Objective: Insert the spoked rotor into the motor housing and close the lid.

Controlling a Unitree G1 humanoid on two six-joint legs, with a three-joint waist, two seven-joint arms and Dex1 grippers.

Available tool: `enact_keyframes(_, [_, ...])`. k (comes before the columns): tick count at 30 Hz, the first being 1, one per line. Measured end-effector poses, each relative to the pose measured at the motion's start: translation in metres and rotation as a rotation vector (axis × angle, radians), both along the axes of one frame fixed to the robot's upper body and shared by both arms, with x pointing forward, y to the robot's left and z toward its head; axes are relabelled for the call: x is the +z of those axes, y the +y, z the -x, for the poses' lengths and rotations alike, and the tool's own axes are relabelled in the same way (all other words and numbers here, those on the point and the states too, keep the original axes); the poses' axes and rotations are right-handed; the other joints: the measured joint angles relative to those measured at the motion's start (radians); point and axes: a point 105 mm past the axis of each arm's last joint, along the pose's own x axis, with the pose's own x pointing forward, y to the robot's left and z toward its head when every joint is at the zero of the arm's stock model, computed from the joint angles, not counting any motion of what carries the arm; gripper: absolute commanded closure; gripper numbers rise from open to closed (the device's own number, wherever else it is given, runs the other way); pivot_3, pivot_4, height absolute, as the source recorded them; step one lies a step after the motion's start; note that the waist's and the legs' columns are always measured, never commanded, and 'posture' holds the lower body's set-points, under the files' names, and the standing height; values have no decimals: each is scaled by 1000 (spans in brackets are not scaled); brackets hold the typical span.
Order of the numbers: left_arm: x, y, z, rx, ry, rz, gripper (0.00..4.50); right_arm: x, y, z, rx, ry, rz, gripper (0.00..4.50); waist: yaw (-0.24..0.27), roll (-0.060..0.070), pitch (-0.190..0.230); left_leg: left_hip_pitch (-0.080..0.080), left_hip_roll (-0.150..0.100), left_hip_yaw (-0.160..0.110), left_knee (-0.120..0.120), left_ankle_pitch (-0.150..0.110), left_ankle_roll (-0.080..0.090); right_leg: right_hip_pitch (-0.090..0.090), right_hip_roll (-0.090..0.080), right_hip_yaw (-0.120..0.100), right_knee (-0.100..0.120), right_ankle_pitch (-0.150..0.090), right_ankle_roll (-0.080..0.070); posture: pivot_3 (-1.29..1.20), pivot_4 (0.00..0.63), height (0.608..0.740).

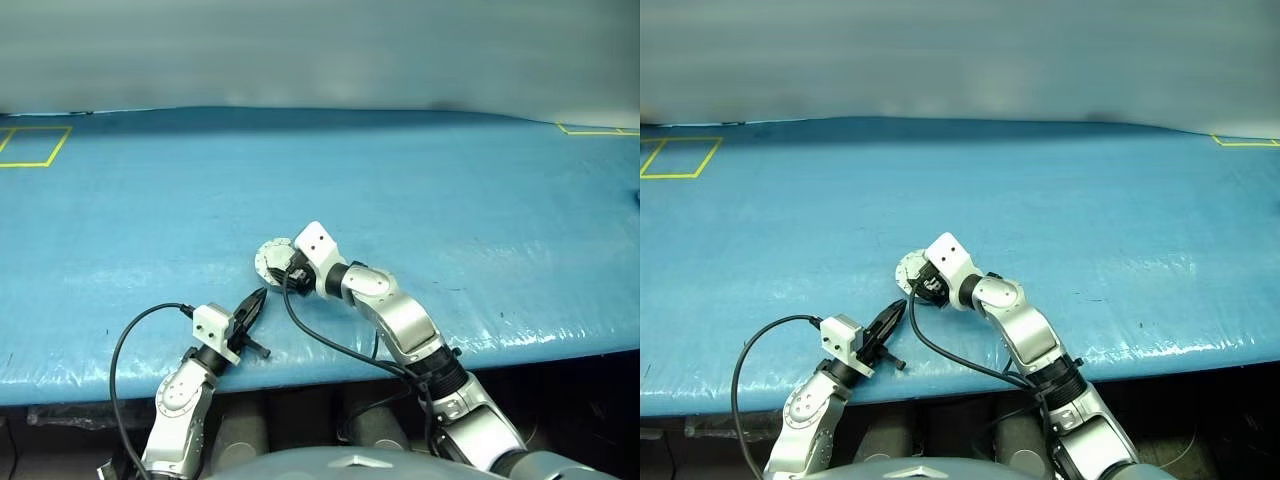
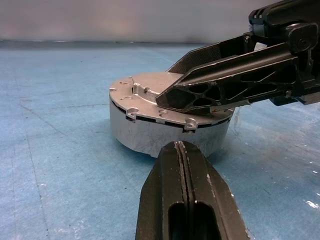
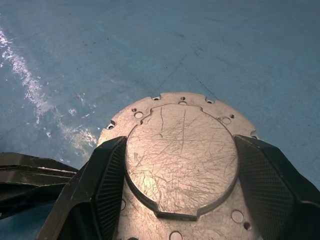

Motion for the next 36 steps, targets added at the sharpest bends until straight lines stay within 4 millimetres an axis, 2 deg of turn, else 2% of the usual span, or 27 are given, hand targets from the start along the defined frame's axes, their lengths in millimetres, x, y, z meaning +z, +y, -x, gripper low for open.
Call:
enact_keyframes(20, [-2,0,-2,-33,8,3,4500,-2,1,0,-29,18,27,1477,-1,4,-4,3,0,-2,0,0,0,-1,0,0,0,0,0,0,150,740])
enact_keyframes(29, [-1,1,0,-22,19,5,4500,-2,0,2,9,-42,27,1477,-1,4,-4,0,0,-2,-1,0,0,0,-1,1,-2,0,0,0,150,740])
enact_keyframes(36, [-1,-1,1,-17,31,10,4500,-2,1,-2,-42,22,21,1477,-1,4,-4,1,0,-2,-1,0,0,-2,-1,0,-2,0,0,0,150,740])
